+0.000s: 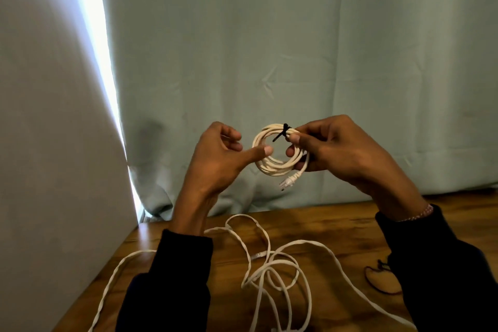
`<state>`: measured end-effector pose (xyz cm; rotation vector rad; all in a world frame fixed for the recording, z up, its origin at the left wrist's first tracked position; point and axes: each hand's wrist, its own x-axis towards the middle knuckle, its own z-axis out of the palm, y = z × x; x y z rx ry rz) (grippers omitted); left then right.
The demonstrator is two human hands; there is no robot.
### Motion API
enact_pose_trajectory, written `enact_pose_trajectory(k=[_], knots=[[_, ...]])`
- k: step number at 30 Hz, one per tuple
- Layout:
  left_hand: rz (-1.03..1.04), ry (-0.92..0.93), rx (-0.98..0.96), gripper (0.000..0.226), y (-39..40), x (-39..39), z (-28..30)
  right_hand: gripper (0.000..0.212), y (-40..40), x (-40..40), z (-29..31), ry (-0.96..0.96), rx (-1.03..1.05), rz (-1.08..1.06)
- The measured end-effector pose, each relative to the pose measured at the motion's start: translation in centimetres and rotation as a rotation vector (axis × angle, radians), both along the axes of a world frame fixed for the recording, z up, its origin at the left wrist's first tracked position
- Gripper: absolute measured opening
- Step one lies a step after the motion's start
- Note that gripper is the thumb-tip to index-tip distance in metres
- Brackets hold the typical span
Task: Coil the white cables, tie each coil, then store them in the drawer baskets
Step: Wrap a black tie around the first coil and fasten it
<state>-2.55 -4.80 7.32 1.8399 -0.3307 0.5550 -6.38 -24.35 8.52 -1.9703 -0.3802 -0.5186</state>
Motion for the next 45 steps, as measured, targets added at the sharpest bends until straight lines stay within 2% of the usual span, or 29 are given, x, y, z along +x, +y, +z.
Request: enact_pose_trajectory(k=[2, 5, 12, 16, 20, 24, 29, 31, 33, 36, 39, 42, 45], knots=[[-0.137, 0.114, 0.073, 0.061, 0.6, -0.1, 0.1, 0.020, -0.3, -0.1, 0.2, 0.053, 0.066, 0.086], [-0.288, 0.144, 0.010, 0.024, 0.4, -0.3, -0.1, 0.021, -0.3, -0.1, 0.3, 0.085, 0.145, 0.118], [-0.257, 0.289, -0.427, 0.013, -1.1, -0.2, -0.1, 0.021, 0.4, 0.5, -0.2, -0.006, 0.062, -0.026], [-0.363, 0.345, -0.574, 0.014, -1.8, -0.4, 0.0, 0.018, 0.4, 0.6, -0.4, 0.012, -0.013, -0.069], [-0.501, 0.417, -0.683, 0.013, -1.2, -0.2, 0.1, 0.018, 0.5, 0.9, -0.5, 0.031, 0.027, -0.037], [-0.619, 0.504, -0.656, 0.022, -0.5, -0.1, 0.0, 0.020, 0.9, 1.0, -0.5, 0.047, 0.077, 0.002], [-0.527, 0.455, -0.687, 0.020, -0.6, 0.3, 0.0, 0.027, 1.1, 1.2, -0.7, 0.039, 0.086, -0.016], [-0.499, 0.428, -0.700, 0.020, -0.4, 0.6, 0.0, 0.023, 1.0, 1.1, -0.7, -0.008, 0.003, -0.006], [-0.463, 0.403, -0.729, 0.020, -0.4, 0.7, -0.1, 0.021, 0.9, 0.8, -0.7, -0.052, -0.185, 0.021], [-0.400, 0.346, -0.708, 0.019, -0.4, 1.0, -0.2, 0.031, 1.3, 0.5, -0.9, -0.078, -0.308, 0.059], [-0.420, 0.301, -0.672, 0.022, -0.5, 0.9, -0.2, 0.021, 1.7, 1.1, -1.0, -0.178, -0.233, -0.037], [-0.414, 0.283, -0.628, 0.027, -0.5, 0.9, -0.3, 0.017, 1.8, 1.4, -1.3, -0.150, -0.146, -0.028], [-0.448, 0.276, -0.618, 0.022, -0.5, 0.9, -0.4, 0.019, 2.0, 1.4, -1.4, -0.153, -0.010, -0.030]])
